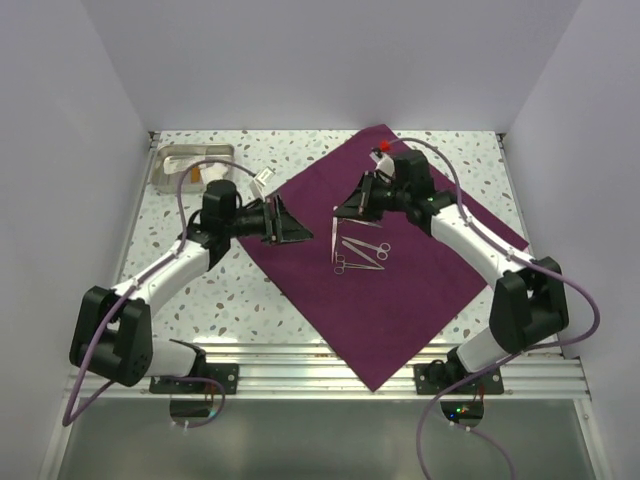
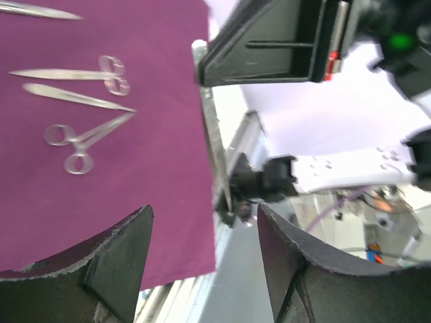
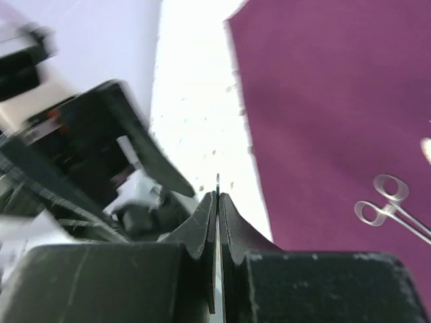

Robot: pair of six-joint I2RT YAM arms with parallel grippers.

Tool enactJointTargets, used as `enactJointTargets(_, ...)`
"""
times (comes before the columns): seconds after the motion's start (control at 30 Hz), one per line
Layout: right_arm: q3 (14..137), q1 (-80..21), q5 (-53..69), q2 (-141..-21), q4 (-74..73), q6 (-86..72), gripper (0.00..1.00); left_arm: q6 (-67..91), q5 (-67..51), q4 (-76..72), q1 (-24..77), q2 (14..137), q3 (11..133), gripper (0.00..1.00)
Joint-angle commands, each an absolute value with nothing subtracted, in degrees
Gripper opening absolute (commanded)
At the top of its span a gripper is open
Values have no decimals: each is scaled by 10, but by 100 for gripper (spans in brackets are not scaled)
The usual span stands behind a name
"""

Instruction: Prepare the surgical pack

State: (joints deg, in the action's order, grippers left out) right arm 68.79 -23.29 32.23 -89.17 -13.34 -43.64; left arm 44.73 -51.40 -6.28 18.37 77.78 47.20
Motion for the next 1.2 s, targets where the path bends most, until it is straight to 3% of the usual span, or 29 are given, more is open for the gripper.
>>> enactJointTargets(0.0,649,-240,485,-854,-3,-394,0,547,-563,-224,209,731,426,66)
enactJointTargets(0.23,622,-265,529,-835,87,-453,0,648,-533,-344,239,708,359,61)
enactJointTargets(0.57,620,-276,558,-851,156,-504,0,687,-519,-401,257,739,365,47)
enactJointTargets(0.73,624,-279,558,-867,170,-519,0,699,-522,-425,259,762,381,22)
enactJointTargets(0.8,635,-279,556,-879,174,-526,0,698,-524,-424,259,767,385,4)
enactJointTargets(0.9,655,-279,536,-892,154,-535,0,682,-526,-392,251,781,403,0)
enactJointTargets(1.03,709,-265,416,-905,8,-495,47,677,-518,-358,204,795,425,0)
enactJointTargets(1.1,756,-230,319,-909,-173,-470,62,665,-502,-311,145,795,432,0)
enactJointTargets(1.17,771,-196,239,-919,-265,-461,68,643,-466,-246,98,800,456,0)
